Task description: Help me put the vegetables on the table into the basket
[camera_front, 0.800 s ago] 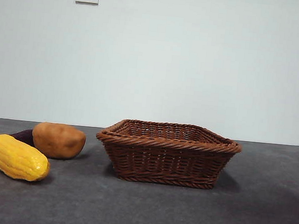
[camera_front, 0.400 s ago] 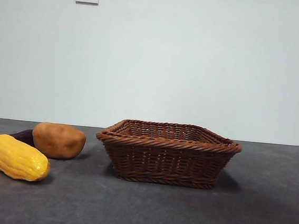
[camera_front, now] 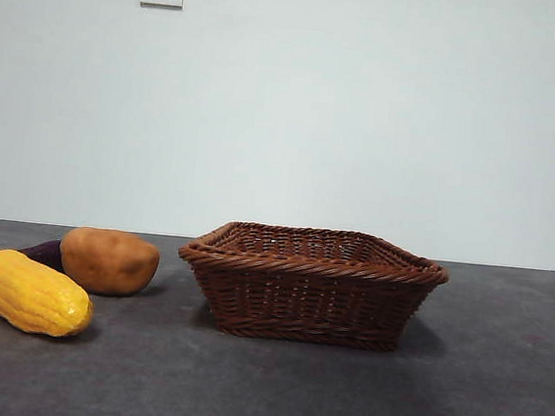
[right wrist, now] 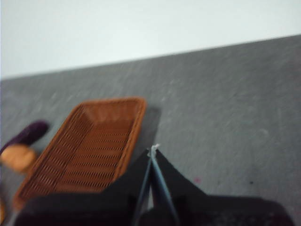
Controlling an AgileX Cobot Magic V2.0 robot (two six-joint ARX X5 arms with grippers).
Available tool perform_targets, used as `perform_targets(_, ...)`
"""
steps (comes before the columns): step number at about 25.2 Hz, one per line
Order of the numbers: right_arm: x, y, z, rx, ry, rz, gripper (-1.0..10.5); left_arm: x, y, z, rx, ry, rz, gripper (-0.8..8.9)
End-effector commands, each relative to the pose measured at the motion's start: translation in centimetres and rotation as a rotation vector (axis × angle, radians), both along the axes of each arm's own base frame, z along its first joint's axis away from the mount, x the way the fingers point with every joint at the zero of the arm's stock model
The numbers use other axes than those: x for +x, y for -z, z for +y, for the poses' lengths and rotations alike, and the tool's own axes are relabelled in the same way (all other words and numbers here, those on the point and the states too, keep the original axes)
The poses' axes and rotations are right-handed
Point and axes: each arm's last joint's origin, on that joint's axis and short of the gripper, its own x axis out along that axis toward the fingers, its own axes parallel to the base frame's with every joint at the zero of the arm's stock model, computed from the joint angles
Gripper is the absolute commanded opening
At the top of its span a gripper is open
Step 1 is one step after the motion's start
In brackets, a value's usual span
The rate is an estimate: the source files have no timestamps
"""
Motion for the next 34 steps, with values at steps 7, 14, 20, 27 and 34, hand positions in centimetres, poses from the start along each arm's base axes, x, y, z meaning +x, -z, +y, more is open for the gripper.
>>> perform_targets(7, -0.1, -4.5, 0.1, -0.155, -0.121, 0.148, -0.1, 0.0, -4.4, -0.3, 0.050, 0.121, 0.082, -0.06)
perform_targets(14, 0.5, -4.5, 0.3, -0.160, -0.197, 0.247, -0.1, -0.7, -6.1, -0.4, 0.105, 0.177, 0.142, -0.06)
perform_targets(20, 0.6, -4.3, 0.4, -0.159, -0.201, 0.274, 0.0, -0.7, -6.0, -0.6, 0.105, 0.198, 0.150, 0.08)
perform_targets(27, 0.6, -4.3, 0.4, -0.153, -0.198, 0.276, 5.8, -0.6, -6.0, -0.6, 0.095, 0.194, 0.153, 6.03)
perform_targets(34, 1.4, -4.3, 0.4, -0.138, -0.193, 0.276, 5.8, 0.4, -5.8, -0.6, 0.078, 0.190, 0.201, 6.02)
